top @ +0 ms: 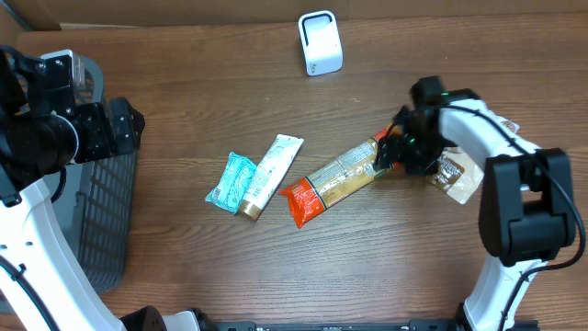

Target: Scan the item barcode

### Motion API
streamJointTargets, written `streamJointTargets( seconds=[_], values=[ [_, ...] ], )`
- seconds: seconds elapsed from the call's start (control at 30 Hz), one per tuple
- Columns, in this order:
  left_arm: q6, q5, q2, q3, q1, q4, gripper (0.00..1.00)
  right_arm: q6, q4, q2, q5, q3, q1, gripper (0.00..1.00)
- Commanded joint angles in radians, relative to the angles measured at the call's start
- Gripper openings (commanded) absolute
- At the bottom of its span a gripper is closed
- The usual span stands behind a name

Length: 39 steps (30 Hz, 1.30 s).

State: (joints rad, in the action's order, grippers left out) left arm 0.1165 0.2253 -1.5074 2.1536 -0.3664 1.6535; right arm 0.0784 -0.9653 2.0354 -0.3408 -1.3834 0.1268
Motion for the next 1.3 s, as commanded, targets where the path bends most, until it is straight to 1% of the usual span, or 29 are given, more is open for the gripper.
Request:
streamJointTargets(
  seconds=[0.0,0.1,0.2,0.33,0.47,0.57,0.7,0.83,0.93,1.03,1.13,1.27],
  values=[
    [0.026,0.011,-0.004,0.002,0.000,-0.002,1.00,0.011,0.090,-0.016,-0.136,0.003,-0.005,0.83],
    [0.026,0.011,-0.004,0.002,0.000,-0.002,1.00,0.011,0.180,-0.014,-0.221,0.003,0.010,0.85],
    [0.026,0.011,-0.004,0.002,0.000,-0.002,1.00,0.011,0.241,-0.010,-0.257,0.003,0.035,0.87],
    [0.026,0.011,-0.004,0.002,0.000,-0.002,1.00,0.010,0.284,-0.010,-0.261,0.002,0.064,0.88],
    [0.026,0.011,-0.004,0.002,0.000,-0.002,1.00,0.006,0.309,-0.010,-0.274,-0.021,0.048,0.91],
    [0.026,0.011,-0.004,0.002,0.000,-0.002,1.00,0.003,0.211,-0.013,-0.322,-0.089,0.009,0.90],
    [0.026,0.011,-0.004,0.002,0.000,-0.002,1.00,0.003,-0.028,-0.029,-0.331,-0.185,-0.033,0.90],
    [0.026,0.011,-0.004,0.002,0.000,-0.002,1.00,0.014,-0.143,-0.027,-0.334,-0.177,-0.025,0.88],
    [0.026,0.011,-0.004,0.002,0.000,-0.002,1.00,0.123,-0.123,-0.027,-0.335,-0.115,0.016,0.88],
    [0.026,0.011,-0.004,0.002,0.000,-0.002,1.00,0.208,-0.042,-0.027,-0.323,-0.039,0.074,0.80],
    [0.026,0.011,-0.004,0.002,0.000,-0.002,1.00,0.311,0.049,-0.027,-0.252,0.024,0.130,0.80],
    [0.026,0.011,-0.004,0.002,0.000,-0.002,1.00,0.401,0.129,-0.027,-0.174,0.073,0.180,0.80]
  ],
)
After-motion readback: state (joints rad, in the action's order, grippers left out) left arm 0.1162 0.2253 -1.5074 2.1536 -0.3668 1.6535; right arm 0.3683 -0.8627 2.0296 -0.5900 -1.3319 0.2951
